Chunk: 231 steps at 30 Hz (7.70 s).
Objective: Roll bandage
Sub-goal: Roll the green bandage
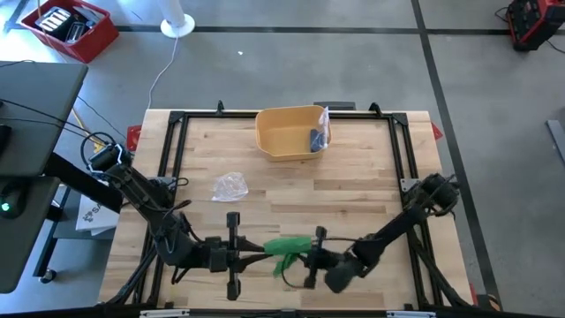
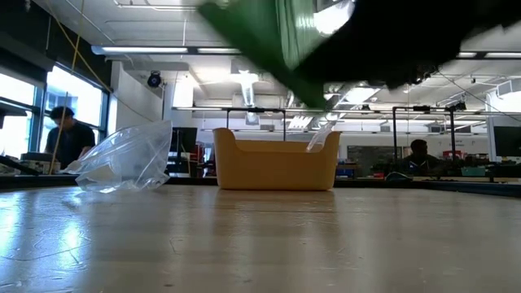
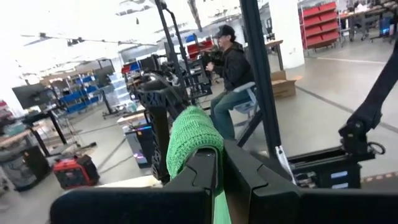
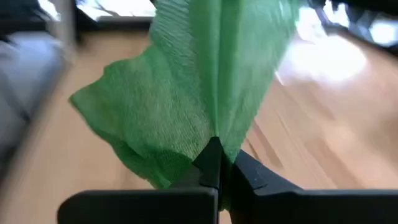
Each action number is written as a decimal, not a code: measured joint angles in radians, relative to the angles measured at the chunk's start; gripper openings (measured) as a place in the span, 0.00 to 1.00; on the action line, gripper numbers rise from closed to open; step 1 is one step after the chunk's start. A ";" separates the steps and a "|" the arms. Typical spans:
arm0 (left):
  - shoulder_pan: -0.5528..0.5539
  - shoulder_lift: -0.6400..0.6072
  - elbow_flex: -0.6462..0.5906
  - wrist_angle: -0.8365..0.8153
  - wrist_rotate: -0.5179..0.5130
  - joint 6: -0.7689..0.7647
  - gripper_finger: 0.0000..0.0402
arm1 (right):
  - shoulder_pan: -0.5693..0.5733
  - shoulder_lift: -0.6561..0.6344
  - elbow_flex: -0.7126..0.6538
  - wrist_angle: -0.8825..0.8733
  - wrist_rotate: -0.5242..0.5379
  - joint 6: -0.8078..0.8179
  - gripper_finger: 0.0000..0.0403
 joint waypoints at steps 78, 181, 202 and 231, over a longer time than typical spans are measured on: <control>0.106 0.079 -0.403 0.592 0.324 -0.101 0.02 | 0.108 -0.340 -0.003 0.298 -0.051 -0.556 0.35; 0.086 0.113 -0.131 0.026 0.146 -0.163 0.28 | 0.061 -0.467 -0.006 0.091 -0.221 -0.063 0.05; 0.131 0.052 -0.127 -0.092 0.271 -0.768 0.02 | 0.048 -0.407 -0.002 0.018 -0.048 -0.584 0.21; 0.076 0.064 -0.125 -0.126 0.077 -0.486 0.01 | 0.041 -0.446 -0.001 -0.013 -0.281 -0.103 0.26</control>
